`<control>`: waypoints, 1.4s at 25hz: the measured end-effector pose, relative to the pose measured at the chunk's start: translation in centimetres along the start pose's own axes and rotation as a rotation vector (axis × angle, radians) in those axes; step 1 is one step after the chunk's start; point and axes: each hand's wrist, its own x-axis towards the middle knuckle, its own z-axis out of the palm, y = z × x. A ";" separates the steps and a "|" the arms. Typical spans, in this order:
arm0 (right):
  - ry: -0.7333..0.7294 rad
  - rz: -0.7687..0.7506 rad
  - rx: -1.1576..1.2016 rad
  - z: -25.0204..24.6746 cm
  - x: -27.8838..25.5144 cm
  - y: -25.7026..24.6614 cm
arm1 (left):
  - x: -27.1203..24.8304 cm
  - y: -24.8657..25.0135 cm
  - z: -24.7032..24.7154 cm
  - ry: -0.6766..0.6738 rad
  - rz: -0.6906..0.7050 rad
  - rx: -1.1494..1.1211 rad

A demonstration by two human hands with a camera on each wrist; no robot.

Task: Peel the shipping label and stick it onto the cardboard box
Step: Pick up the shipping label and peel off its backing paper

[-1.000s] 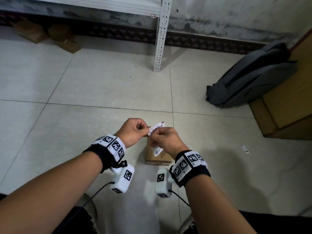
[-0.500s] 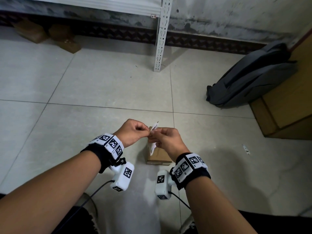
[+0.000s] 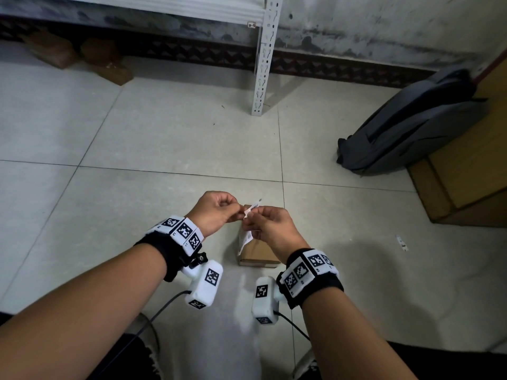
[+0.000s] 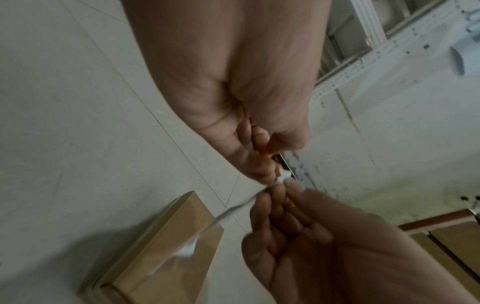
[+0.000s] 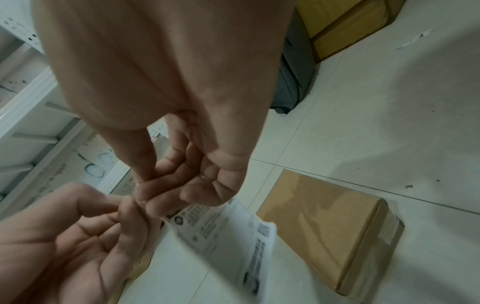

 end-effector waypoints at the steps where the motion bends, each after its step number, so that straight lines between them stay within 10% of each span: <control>1: 0.010 -0.001 0.010 -0.1 0.0 0.0 | 0.0 0.1 -0.1 -0.013 -0.013 -0.038; 35: -0.041 -0.014 0.061 0.0 0.2 0.5 | 0.4 -0.7 -1.7 -0.232 0.014 -0.069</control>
